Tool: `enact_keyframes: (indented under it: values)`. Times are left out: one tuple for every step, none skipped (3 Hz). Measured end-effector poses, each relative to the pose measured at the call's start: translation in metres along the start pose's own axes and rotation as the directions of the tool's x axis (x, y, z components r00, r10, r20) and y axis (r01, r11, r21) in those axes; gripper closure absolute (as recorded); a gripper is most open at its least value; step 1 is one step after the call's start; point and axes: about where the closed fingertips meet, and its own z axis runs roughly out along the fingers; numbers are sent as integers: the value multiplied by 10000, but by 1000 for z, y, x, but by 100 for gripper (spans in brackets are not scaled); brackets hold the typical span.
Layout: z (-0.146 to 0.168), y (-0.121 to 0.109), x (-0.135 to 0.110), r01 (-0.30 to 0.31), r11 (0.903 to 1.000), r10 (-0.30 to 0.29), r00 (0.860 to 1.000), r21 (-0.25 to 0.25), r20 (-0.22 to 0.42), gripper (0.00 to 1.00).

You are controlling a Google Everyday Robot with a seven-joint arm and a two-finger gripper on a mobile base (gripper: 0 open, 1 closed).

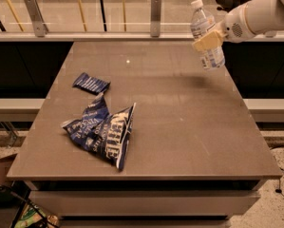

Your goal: Knock blue plastic bottle over

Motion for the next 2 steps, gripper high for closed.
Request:
enact_keyframes:
  values:
    - [1,-8,4,30,9997,-5,9940,225,-1096,100]
    - [11,-9,10,188,9996,-139,9742,196,-2253,100]
